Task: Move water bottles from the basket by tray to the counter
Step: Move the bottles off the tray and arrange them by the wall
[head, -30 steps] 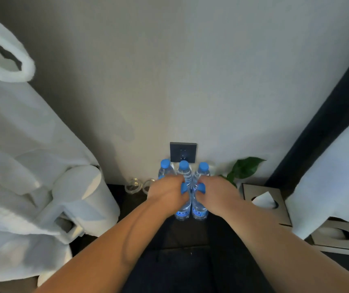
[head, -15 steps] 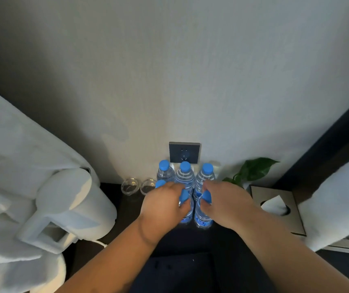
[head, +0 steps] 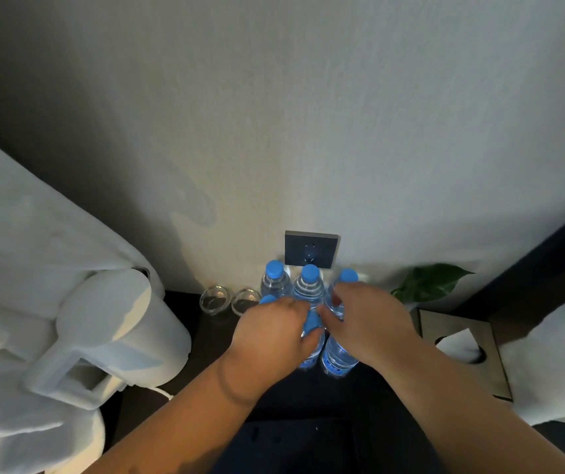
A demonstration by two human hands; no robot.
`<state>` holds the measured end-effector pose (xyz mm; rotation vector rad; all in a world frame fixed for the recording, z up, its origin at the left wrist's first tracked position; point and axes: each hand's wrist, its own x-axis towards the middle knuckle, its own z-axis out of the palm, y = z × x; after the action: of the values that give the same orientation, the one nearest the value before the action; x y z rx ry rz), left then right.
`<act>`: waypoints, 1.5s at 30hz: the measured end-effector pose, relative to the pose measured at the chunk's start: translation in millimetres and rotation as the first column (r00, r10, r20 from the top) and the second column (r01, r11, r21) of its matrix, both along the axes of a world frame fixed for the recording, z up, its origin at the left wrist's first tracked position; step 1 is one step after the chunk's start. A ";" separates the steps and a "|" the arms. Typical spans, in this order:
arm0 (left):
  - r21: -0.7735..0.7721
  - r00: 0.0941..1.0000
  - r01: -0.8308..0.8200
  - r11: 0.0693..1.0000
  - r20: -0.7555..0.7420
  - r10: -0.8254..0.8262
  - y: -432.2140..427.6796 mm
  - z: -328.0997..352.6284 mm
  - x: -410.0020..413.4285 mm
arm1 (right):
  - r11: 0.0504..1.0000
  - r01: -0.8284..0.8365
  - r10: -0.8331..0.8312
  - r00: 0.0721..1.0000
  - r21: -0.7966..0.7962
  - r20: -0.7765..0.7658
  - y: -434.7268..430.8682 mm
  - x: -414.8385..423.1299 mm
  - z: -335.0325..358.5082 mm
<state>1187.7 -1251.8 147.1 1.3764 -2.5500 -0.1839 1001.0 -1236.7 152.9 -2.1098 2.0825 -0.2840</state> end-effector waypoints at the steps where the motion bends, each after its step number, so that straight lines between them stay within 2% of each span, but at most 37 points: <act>1: 0.008 1.000 0.004 1.000 -0.022 -0.004 -1.6 3.9 0.7 | 1.000 0.010 -0.010 1.000 -0.007 0.025 -3.8 1.1 0.3; 3: 0.031 0.994 -0.015 0.999 -0.110 0.018 -8.9 13.5 5.6 | 0.999 0.021 -0.018 0.997 -0.035 0.080 -12.2 3.8 0.6; 6: 0.047 0.953 -0.169 0.984 -0.247 0.176 -35.4 21.5 20.7 | 0.997 0.036 -0.027 0.992 -0.074 0.126 -25.3 9.4 -1.0; 8: 0.077 0.934 -0.233 0.969 -0.259 0.245 -52.1 19.6 29.6 | 0.994 0.049 -0.038 0.992 -0.094 0.118 -33.6 14.5 -2.2; 13: 0.183 0.920 -0.251 0.950 -0.259 0.293 -73.3 7.1 28.8 | 0.982 0.077 -0.087 0.995 -0.172 -0.052 -52.7 23.8 -6.4; 16: 0.238 0.940 -0.244 0.940 -0.180 0.290 -79.6 -0.5 23.0 | 0.976 0.081 -0.104 0.989 -0.205 -0.109 -57.1 24.4 -11.7; 19: 0.232 0.935 -0.248 0.941 -0.196 0.295 -81.4 -7.4 19.7 | 0.969 0.065 -0.101 0.985 -0.238 -0.143 -56.1 23.9 -19.4; 24: 0.210 0.938 -0.253 0.944 -0.186 0.293 -82.9 -9.7 17.1 | 0.963 0.083 -0.112 0.988 -0.258 -0.103 -56.8 23.0 -22.3; 28: 0.184 0.918 -0.249 0.951 -0.267 0.292 -77.3 -13.1 20.1 | 0.962 0.081 -0.112 0.988 -0.262 -0.103 -55.4 22.9 -24.2; 33: 0.235 0.828 -0.323 0.917 -0.400 0.394 -59.7 -12.8 26.8 | 0.958 0.083 -0.114 0.989 -0.275 -0.099 -55.9 22.5 -24.7; 37: 0.258 0.863 -0.238 0.936 -0.387 0.326 -33.1 -16.9 37.7 | 0.964 0.083 -0.104 0.992 -0.251 -0.071 -52.6 23.0 -18.4; 40: 0.236 0.895 -0.174 0.956 -0.366 0.253 -19.8 -21.8 46.6 | 0.951 0.046 -0.041 0.999 -0.306 0.022 -37.4 22.5 -9.7; 42: 0.226 0.903 -0.148 0.963 -0.366 0.225 -17.6 -25.8 52.8 | 0.968 -0.047 0.051 0.999 -0.246 0.009 -23.9 25.0 -0.7; 45: 0.261 0.904 -0.104 0.960 -0.377 0.201 -16.6 -28.3 57.3 | 0.983 -0.175 0.172 0.984 -0.051 -0.055 -5.0 30.2 10.9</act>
<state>1245.0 -1268.4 118.8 1.4367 -2.1209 -0.6850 1031.2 -1241.7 163.8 -2.3362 1.9206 -0.2704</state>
